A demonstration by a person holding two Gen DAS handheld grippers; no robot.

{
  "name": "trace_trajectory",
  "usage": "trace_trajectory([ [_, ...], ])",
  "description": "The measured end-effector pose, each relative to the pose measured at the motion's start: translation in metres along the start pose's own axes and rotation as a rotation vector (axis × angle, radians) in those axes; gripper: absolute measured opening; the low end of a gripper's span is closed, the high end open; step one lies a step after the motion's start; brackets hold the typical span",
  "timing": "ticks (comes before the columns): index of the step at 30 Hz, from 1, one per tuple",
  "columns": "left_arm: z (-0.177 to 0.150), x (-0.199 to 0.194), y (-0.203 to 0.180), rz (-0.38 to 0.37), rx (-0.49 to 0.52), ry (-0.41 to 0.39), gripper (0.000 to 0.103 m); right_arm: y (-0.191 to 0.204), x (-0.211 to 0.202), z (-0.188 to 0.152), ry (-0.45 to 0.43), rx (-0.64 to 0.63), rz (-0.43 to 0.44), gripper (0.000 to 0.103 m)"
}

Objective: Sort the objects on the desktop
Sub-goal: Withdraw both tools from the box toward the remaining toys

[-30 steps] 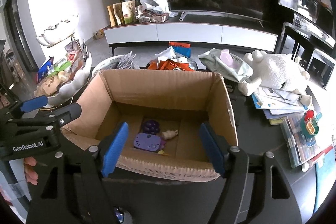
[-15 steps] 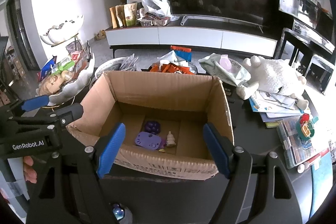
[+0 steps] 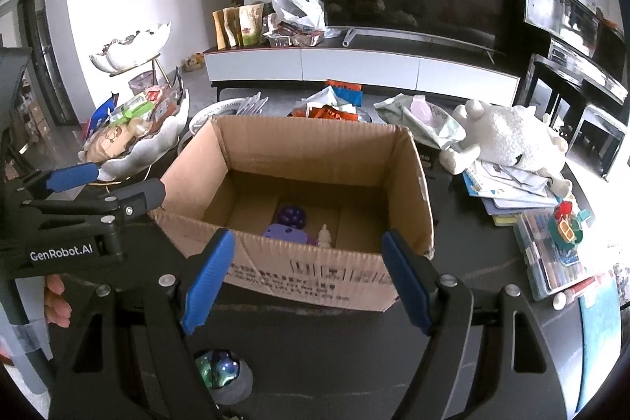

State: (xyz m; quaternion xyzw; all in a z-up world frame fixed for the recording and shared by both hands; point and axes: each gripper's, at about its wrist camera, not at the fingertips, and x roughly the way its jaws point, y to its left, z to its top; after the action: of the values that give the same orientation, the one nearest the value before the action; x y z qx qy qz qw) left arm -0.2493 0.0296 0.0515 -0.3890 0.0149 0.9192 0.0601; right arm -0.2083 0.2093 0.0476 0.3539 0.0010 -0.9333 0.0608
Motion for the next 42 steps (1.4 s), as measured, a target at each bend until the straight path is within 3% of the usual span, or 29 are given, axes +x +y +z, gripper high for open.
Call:
trace_trajectory([
  [16,-0.028,-0.021,0.002,-0.003,0.008,-0.004,0.102,0.007,-0.023,-0.026,0.005,0.004,0.021,0.076],
  [24,-0.052,-0.024,0.002,-0.019,0.013,0.023,0.102,0.013,-0.028,-0.048,0.021,-0.009,0.035,0.092],
  [42,-0.100,-0.031,0.003,-0.018,0.028,0.056,0.102,0.023,-0.020,-0.104,0.099,0.026,0.096,0.101],
])
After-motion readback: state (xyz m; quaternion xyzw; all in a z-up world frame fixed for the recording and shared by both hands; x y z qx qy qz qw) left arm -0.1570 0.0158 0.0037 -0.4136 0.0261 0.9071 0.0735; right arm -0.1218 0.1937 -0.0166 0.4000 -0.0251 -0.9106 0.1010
